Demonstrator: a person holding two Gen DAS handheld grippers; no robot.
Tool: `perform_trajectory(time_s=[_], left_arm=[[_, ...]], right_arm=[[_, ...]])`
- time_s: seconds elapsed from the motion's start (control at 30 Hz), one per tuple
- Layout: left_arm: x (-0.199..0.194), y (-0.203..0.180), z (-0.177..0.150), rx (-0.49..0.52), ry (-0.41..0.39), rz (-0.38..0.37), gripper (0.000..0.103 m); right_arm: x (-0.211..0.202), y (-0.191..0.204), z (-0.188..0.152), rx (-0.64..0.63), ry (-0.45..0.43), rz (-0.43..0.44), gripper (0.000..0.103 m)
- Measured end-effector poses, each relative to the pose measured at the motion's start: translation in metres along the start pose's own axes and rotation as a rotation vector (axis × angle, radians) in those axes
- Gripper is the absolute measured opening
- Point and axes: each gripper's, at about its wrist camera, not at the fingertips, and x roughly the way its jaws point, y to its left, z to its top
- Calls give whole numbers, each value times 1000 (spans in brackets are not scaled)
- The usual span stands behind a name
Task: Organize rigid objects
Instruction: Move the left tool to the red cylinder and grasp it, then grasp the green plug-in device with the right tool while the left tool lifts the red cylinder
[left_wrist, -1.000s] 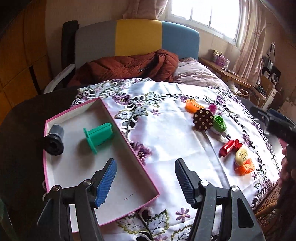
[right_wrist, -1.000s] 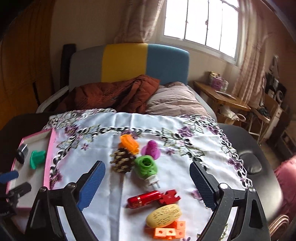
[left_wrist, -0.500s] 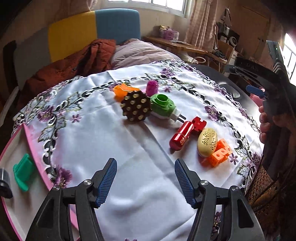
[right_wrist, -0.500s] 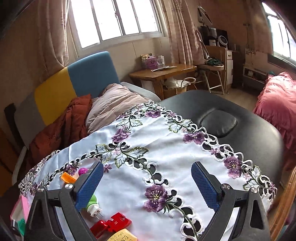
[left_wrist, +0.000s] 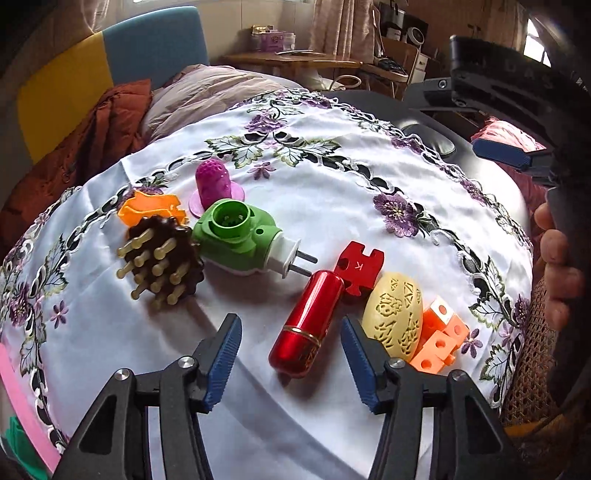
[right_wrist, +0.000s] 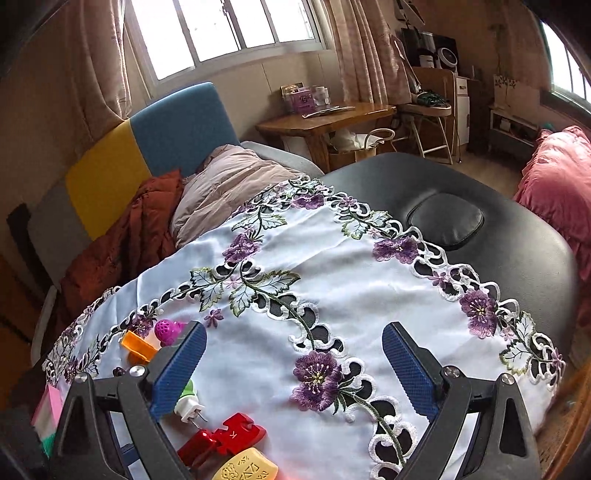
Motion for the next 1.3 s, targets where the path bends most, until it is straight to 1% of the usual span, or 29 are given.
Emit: perform_trajectory(time_s=[0.03,0.1,0.13,0.17,0.2,0.27,0.37,0.47,0.53,0.6,0.67,0.8,0.87,1.0,1.1,1.2,1.27,1.3], left_arm=[[6,-1,2,3,6,-3,52],[21,0,1,-4,37,4,41],[24,2,-2,-24,28,5,38],[21,4,-6,-40,1,14,29],[19,7,-9,-56,-3,25,27],[12,15,-16,-103,-10,31,26],[-1,27,-34,-150,-23,71,26],[-15,38,-56,-191,-48,94,26],[-24,44,-71,-224,-59,105,26],[-32,47,-84,-240,-71,109,26],[-36,47,-93,-243,-86,116,26],[-41,49,-101,-252,-95,112,26],[-41,51,-102,-259,-100,105,26],[-41,54,-104,-277,-106,92,26],[-41,55,-105,-288,-109,82,26],[-40,55,-105,-290,-113,83,26],[-40,55,-106,-294,-118,84,26],[-40,55,-106,-293,-120,85,26]], right_arm=[[1,1,0,-2,2,2,97],[2,2,0,-7,6,1,97],[2,2,-1,-8,9,3,97],[3,2,-1,-10,11,4,97],[3,2,-1,-12,13,5,97],[4,3,-2,-17,18,11,97],[7,8,-3,-39,37,31,97],[14,17,-8,-77,85,75,97],[19,27,-13,-124,129,107,97],[22,40,-20,-188,160,136,97],[24,57,-29,-278,182,151,96],[29,92,-46,-483,232,192,93],[33,109,-53,-617,231,184,93],[55,139,-66,-860,292,177,93],[74,155,-73,-998,320,142,93],[88,164,-76,-1068,327,124,92],[97,168,-75,-1062,329,129,90],[100,168,-75,-1046,344,143,78]])
